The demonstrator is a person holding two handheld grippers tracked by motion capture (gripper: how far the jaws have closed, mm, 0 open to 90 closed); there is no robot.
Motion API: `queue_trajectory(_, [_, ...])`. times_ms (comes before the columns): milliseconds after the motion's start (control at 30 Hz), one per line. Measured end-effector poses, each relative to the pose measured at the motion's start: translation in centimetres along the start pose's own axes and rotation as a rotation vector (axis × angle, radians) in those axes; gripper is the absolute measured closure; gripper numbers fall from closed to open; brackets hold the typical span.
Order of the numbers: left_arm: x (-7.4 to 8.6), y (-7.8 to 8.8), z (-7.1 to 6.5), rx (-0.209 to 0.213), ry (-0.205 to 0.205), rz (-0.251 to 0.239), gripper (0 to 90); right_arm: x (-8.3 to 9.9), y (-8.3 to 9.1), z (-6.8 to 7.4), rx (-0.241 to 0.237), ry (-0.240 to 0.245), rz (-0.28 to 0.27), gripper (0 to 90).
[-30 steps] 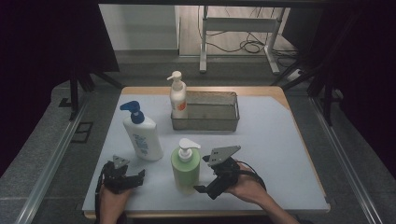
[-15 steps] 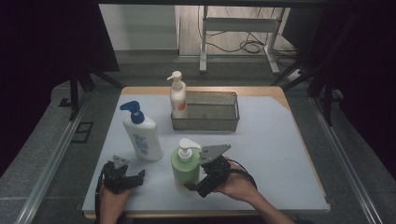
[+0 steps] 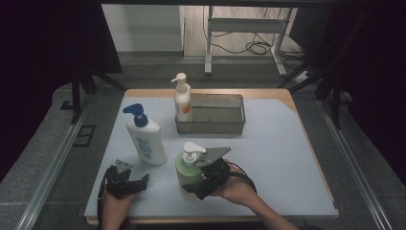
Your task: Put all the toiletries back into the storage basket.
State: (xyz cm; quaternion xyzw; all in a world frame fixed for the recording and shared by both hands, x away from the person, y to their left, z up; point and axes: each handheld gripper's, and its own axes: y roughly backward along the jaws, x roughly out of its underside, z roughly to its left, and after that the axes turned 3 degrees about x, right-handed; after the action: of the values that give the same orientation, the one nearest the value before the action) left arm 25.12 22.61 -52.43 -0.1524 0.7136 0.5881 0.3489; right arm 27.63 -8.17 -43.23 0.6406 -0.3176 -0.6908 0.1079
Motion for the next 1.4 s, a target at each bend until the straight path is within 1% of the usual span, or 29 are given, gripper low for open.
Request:
queue_trajectory(167, [0.0, 0.0, 0.0, 0.0, 0.0, 0.0, 10.7, -0.1, -0.2, 0.0, 0.003, -0.003, -0.009, 6.4])
queue_trajectory(300, [0.0, 0.0, 0.0, 0.0, 0.0, 0.0, 10.7, -0.1, -0.3, -0.1, 0.01, -0.003, -0.019, 9.8])
queue_trajectory(367, [0.0, 0.0, 0.0, 0.0, 0.0, 0.001, 10.7, -0.2, -0.2, -0.1, 0.01, -0.011, -0.018, 10.8])
queue_trajectory(433, [0.0, 0.0, 0.0, 0.0, 0.0, 0.001, 10.7, -0.3, -0.2, -0.2, 0.01, -0.003, -0.012, 11.2])
queue_trajectory(567, [0.0, 0.0, 0.0, 0.0, 0.0, 0.001, 10.7, -0.6, -0.2, 0.0, 0.023, -0.009, 0.014, 11.6])
queue_trajectory(700, [0.0, 0.0, 0.0, 0.0, -0.001, 0.001, 10.7, -0.8, -0.2, 0.1, 0.032, -0.018, 0.027, 11.8])
queue_trajectory(733, [0.0, 0.0, 0.0, 0.0, -0.001, 0.001, 10.7, -0.9, -0.2, 0.1, 0.036, -0.024, 0.032, 11.8])
queue_trajectory(867, [0.0, 0.0, 0.0, 0.001, -0.005, 0.002, 10.7, -1.2, -0.1, -0.1, 0.062, -0.015, 0.038, 11.9])
queue_trajectory(1033, [0.0, 0.0, 0.0, 0.0, -0.005, 0.002, 10.7, -1.7, 0.4, -0.7, 0.069, -0.036, 0.027, 11.9])
queue_trajectory(1400, [0.0, 0.0, 0.0, 0.0, -0.005, 0.002, 10.7, -2.6, 1.2, -2.9, 0.123, -0.073, 0.018, 11.9])
